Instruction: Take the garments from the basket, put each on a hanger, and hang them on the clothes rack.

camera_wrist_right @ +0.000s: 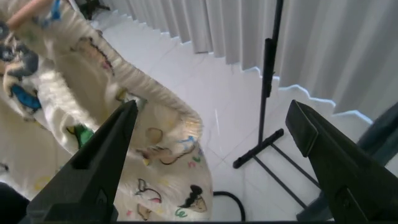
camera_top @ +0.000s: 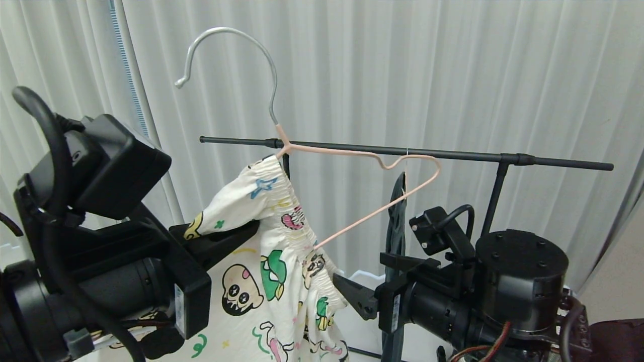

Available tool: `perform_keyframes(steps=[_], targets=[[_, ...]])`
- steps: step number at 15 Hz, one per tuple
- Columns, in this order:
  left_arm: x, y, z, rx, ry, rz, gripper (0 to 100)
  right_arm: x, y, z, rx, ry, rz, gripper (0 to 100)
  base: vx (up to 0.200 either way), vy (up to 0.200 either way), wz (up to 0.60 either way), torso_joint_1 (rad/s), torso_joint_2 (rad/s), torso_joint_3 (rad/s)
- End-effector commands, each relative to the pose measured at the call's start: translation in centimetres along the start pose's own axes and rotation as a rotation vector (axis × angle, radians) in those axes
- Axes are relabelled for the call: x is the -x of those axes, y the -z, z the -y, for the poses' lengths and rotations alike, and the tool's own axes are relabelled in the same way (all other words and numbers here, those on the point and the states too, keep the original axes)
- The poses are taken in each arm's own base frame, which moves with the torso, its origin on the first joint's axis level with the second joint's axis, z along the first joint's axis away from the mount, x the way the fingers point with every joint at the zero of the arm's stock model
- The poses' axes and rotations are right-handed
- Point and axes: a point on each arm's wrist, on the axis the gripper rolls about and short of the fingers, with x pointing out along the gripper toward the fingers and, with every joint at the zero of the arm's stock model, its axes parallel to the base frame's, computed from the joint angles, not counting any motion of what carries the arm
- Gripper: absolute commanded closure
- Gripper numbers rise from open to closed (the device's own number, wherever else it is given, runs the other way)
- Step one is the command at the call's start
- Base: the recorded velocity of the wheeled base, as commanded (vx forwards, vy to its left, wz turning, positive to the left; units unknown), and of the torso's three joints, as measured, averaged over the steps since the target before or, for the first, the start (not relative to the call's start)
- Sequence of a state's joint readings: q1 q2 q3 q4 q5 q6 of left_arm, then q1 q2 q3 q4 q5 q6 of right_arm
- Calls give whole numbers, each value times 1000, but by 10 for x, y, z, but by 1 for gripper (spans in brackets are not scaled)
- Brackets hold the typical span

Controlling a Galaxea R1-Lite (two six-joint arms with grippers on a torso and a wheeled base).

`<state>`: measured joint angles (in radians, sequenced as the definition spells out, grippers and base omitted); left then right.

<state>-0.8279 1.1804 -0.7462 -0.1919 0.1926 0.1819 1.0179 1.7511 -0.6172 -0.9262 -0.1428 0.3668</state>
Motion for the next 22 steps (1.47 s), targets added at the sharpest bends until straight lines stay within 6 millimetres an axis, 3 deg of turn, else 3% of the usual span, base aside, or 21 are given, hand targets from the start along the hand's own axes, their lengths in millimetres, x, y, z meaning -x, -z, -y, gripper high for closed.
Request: perform_keyframes(steps=[1, 6, 10, 12, 13, 17, 19, 22], targets=[[2, -1, 0, 0, 2, 7, 100, -5, 1, -6, 1, -19, -3, 0, 0, 0, 0, 0, 0, 0], [7, -3, 0, 4, 5, 27, 100, -3, 24, -16, 26, -48, -85, 0, 0, 0, 0, 0, 0, 0], [15, 2, -1, 5, 5, 32, 100, -1, 35, 12, 67, 100, -162, 0, 0, 0, 0, 0, 0, 0], [15, 10, 0, -1, 4, 7, 100, 2, 33, 27, 88, 165, -160, 0, 0, 0, 0, 0, 0, 0], [14, 21, 1, -9, 0, -28, 100, 10, 24, 46, 112, 225, -140, 0, 0, 0, 0, 0, 0, 0], [14, 52, 5, -53, 9, -132, 100, 27, -2, 87, 168, 370, -73, 0, 0, 0, 0, 0, 0, 0], [19, 67, 7, -131, 26, -166, 100, 35, -10, 95, 198, 405, -70, 0, 0, 0, 0, 0, 0, 0], [27, 85, 9, -157, 38, -204, 100, 44, -16, 92, 204, 405, -65, 0, 0, 0, 0, 0, 0, 0]])
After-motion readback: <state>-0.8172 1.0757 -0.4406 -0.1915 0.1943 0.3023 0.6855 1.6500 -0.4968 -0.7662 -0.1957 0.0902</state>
